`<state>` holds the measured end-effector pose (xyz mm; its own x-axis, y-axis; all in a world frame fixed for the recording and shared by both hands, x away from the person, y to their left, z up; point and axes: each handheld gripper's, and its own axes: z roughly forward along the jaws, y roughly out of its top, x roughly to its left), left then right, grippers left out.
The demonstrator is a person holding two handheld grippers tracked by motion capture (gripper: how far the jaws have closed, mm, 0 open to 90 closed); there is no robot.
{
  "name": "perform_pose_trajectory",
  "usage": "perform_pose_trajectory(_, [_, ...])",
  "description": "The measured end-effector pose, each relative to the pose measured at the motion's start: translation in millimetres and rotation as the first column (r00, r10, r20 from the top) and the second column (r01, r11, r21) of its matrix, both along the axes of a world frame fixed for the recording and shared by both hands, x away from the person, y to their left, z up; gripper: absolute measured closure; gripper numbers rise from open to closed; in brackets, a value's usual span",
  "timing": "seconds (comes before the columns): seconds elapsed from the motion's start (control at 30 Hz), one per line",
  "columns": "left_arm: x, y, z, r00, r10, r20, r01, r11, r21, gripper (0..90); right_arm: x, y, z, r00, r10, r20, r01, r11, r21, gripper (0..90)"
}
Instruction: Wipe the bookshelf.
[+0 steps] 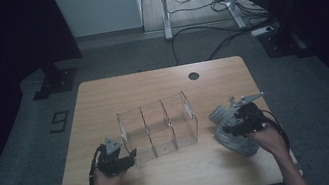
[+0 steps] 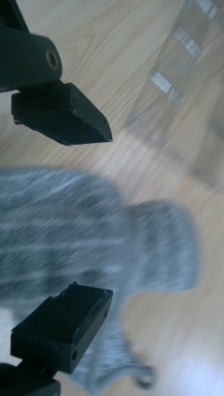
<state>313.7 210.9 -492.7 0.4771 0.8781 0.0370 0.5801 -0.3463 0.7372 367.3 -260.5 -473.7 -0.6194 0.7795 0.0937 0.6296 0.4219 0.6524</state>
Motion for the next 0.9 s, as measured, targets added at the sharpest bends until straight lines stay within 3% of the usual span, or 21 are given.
perform_pose_trajectory(0.23, [11.3,4.0,0.3,0.9996,0.024,-0.013,-0.025,0.9996,-0.013,44.2,8.4,-11.0,-24.3,0.9965,-0.054,-0.063,0.054,0.999,0.005,19.5])
perform_pose_trajectory(0.33, [13.6,2.9,1.1,0.9999,0.013,-0.001,-0.013,0.9996,0.024,49.9,10.8,-6.6,-35.0,0.9958,-0.042,-0.082,0.04,0.999,-0.033,19.3])
perform_pose_trajectory(0.53, [16.4,5.2,0.5,1.0,0.005,-0.002,-0.005,1.0,0.004,63.4,14.2,6.1,-50.0,0.9913,-0.029,-0.129,0.013,0.993,-0.119,22.0])
perform_pose_trajectory(0.9, [19.5,12.6,0.3,0.9999,0.011,-0.011,-0.011,0.9999,-0.013,73.5,8.5,12.5,-52.3,0.9916,-0.084,-0.099,0.063,0.977,-0.201,39.4])
